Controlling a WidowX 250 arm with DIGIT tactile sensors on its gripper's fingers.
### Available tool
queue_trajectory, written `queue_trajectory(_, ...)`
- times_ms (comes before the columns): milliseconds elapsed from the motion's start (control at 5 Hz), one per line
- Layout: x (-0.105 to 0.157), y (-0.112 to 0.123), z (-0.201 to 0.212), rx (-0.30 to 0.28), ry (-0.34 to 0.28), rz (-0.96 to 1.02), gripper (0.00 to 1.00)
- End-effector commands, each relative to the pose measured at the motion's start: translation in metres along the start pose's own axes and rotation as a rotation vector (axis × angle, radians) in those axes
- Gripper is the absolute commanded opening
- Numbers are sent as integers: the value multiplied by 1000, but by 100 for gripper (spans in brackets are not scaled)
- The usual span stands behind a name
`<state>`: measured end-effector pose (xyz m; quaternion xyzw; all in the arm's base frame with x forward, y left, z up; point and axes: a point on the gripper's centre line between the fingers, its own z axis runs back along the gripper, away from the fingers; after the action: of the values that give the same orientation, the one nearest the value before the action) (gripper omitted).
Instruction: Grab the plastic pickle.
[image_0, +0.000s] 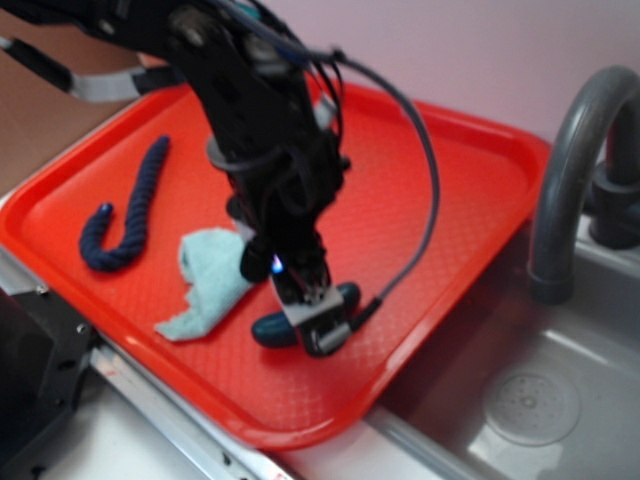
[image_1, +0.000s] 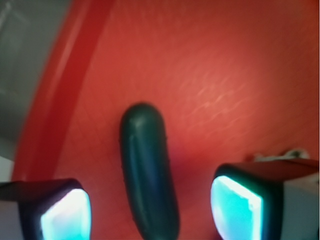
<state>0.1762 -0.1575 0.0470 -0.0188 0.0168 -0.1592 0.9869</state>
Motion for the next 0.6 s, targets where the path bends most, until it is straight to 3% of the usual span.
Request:
queue_trajectory(0, -8, -6, -20, 5, 41, -3, 100)
queue_trajectory(200, -9, -3, -25, 13, 59, 5, 100)
queue_trajectory(400, -8, -3, -25, 34, 75, 10, 0)
